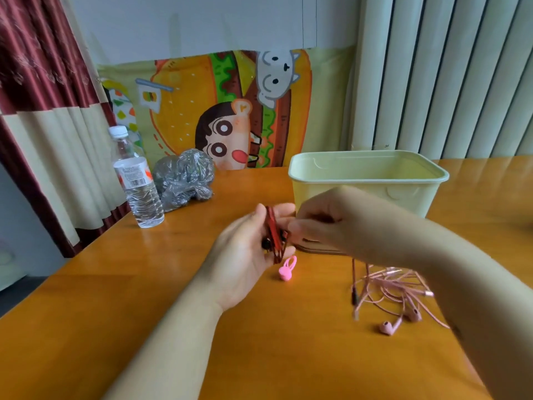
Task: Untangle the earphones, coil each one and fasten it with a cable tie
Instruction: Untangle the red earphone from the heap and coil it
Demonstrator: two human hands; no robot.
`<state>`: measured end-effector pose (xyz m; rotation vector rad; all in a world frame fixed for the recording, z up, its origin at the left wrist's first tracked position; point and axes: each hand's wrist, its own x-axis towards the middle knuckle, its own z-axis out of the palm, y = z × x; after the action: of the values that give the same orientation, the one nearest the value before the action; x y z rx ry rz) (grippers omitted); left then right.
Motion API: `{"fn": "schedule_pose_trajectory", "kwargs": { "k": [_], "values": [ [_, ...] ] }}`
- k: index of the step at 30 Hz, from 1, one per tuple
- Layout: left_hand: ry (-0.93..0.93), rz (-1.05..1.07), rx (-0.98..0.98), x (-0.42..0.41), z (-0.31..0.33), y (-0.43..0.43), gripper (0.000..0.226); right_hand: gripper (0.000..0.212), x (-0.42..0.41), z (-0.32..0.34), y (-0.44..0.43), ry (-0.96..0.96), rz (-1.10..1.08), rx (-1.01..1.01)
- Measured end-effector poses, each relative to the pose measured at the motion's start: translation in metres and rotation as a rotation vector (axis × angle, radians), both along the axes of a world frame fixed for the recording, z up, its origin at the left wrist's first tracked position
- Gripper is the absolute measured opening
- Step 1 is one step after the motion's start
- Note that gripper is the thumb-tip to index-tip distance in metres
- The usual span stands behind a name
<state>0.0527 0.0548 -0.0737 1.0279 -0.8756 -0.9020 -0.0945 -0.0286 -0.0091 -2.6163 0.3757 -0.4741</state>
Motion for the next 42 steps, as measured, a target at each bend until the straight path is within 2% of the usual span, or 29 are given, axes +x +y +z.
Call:
{"fn": "schedule_pose_trajectory", "kwargs": {
  "k": [3,8,11,13,15,18,21,23,26,28,30,35,37,40,42],
  "values": [
    [-0.118,-0.167,0.069,-0.012,0.002,0.006,0.043,0.024,-0.005,0.004,-0.005,-0.065,-0.046,0.056],
    [-0.260,-0.317,0.188,-0.013,0.000,0.010,0.034,0.034,-0.007,0.001,-0.012,-0.025,-0.027,0.081],
    [-0.149,-0.451,0.190,-0.006,0.002,0.015,0.028,0.044,-0.007,-0.001,-0.017,-0.041,0.022,0.173],
    [-0.020,-0.571,0.095,0.000,0.004,0.018,0.024,0.047,-0.007,-0.004,-0.022,-0.047,0.103,0.329],
    [0.178,-0.627,-0.035,0.005,0.004,0.017,0.025,0.040,-0.007,-0.008,-0.026,-0.038,0.189,0.502],
    [0.356,-0.491,-0.158,0.013,0.004,0.014,0.030,0.024,-0.005,-0.015,-0.033,-0.027,0.242,0.688],
    [0.597,-0.428,-0.239,0.017,0.005,0.012,0.027,0.033,-0.005,-0.023,-0.043,-0.017,0.224,0.791],
    [0.736,-0.229,-0.282,0.018,0.007,0.011,0.027,0.041,-0.003,-0.029,-0.047,-0.040,0.195,0.860],
    [0.801,0.056,-0.299,0.019,0.009,0.008,0.031,0.036,-0.001,-0.036,-0.049,-0.036,0.128,0.860],
    [0.818,0.098,-0.289,0.019,0.008,0.006,0.031,0.023,0.001,-0.038,-0.048,0.023,0.087,0.787],
    [0.805,0.110,-0.296,0.019,0.008,0.005,0.030,0.029,0.002,-0.042,-0.050,0.036,0.002,0.782],
    [0.754,0.152,-0.341,0.027,0.010,0.009,0.029,0.035,-0.004,-0.049,-0.063,-0.011,-0.165,0.979],
    [0.731,0.147,-0.331,0.026,0.010,0.009,0.029,0.031,-0.004,-0.055,-0.070,-0.013,-0.293,0.871],
    [0.683,0.111,-0.291,0.021,0.011,0.008,0.029,0.015,-0.003,-0.061,-0.076,0.139,-0.450,0.381],
    [0.656,0.066,-0.257,0.016,0.011,0.008,0.032,0.036,-0.003,-0.060,-0.076,0.185,-0.491,0.193]
  ]
}}
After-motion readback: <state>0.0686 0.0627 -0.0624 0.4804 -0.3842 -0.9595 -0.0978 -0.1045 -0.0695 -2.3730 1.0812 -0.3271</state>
